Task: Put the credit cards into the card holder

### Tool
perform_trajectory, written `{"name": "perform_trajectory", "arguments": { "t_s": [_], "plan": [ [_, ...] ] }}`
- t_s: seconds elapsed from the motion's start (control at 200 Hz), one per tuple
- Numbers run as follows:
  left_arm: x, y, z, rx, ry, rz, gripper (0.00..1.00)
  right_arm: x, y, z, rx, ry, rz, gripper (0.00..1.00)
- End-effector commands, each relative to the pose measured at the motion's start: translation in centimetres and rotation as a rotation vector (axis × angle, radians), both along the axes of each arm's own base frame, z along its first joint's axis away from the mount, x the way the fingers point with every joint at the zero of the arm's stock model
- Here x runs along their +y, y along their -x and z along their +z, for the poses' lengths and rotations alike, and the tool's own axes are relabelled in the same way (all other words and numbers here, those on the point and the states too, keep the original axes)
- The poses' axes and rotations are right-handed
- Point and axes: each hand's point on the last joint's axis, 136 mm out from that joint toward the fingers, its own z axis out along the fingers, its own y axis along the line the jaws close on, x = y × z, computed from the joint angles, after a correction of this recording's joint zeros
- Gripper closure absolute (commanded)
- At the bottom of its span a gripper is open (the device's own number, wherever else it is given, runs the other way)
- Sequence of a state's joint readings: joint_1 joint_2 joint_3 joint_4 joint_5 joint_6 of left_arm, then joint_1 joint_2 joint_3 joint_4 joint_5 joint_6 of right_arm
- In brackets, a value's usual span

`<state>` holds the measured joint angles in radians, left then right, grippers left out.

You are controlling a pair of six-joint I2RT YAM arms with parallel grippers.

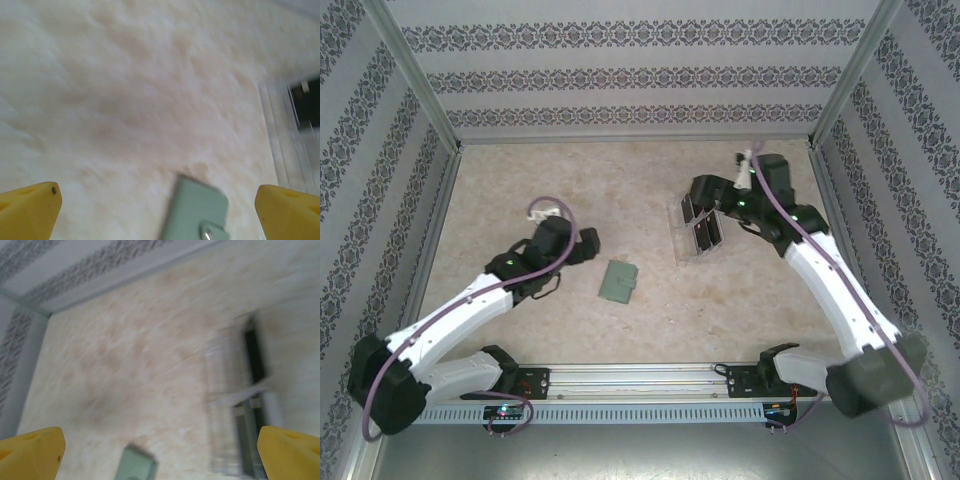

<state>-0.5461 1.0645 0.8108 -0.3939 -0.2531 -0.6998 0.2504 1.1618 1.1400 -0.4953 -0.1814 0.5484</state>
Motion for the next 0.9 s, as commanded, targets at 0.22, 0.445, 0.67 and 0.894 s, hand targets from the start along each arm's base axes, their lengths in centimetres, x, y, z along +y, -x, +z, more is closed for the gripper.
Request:
{"name": "perform_trajectory", "arguments": {
  "t_s": [0.22,0.445,0.67,0.894],
  "plan": [
    [12.6,-2.6,6.2,-0.323,-0.464,0.217,0.00,-14.7,0.5,-3.1,-0.127,0.323,-0.486,0.02],
    [15.0,-4.5,1.6,-0.318,-0.585,0.202,0.00,-16.4,-0.6,-6.5,-0.172,0.471,-0.480,0.02],
    [14.2,-5.9,-5.5,-0.322,-0.600,0.138,0.00,-16.0,-2.1,-11.2,-0.184,0.530,-0.413,0.02],
    [13.4,-7.7,-6.6,-0.400,-0.538,0.104,0.00,-14.6,-3.0,-14.8,-0.287,0.529,-0.327,0.02]
  ]
}}
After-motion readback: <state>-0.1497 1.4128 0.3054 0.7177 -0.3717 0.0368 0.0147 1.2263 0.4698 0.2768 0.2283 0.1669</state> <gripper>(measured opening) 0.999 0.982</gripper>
